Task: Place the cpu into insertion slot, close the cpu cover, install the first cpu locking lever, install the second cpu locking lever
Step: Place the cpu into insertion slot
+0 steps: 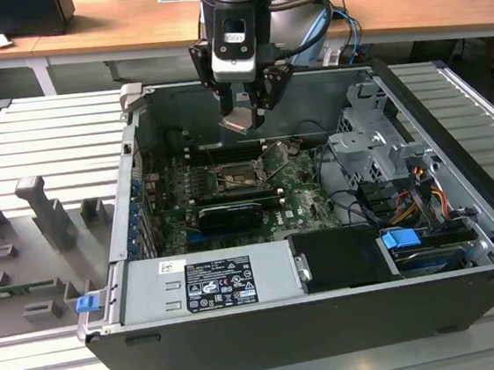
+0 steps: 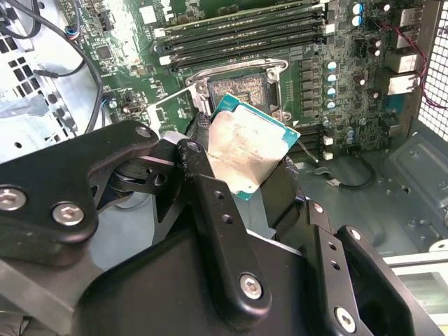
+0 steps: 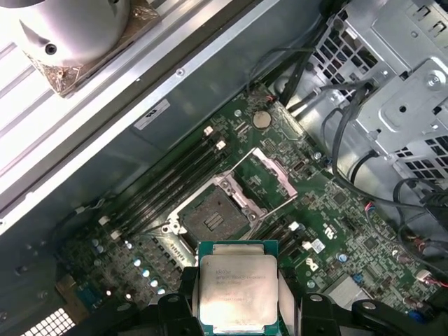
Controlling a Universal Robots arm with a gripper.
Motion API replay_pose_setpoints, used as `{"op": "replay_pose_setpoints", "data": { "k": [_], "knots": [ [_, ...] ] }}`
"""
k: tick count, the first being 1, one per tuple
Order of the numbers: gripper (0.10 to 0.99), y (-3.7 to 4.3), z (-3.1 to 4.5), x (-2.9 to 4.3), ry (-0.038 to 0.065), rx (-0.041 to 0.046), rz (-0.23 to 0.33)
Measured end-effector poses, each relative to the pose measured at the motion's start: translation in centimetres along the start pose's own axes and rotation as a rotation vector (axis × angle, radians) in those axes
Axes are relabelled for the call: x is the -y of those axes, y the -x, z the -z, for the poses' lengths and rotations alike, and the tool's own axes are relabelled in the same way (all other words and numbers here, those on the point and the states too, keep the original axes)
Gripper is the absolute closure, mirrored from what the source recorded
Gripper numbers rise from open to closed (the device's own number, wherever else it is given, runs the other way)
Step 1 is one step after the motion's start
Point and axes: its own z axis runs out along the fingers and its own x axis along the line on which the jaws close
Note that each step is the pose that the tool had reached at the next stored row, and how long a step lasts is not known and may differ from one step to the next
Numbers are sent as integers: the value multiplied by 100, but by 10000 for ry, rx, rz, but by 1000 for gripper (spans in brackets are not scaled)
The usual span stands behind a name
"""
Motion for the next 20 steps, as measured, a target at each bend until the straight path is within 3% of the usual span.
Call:
{"op": "replay_pose_setpoints", "data": {
  "k": [20],
  "knots": [
    [549, 0, -23, 3, 12, 59, -766]
  ]
}}
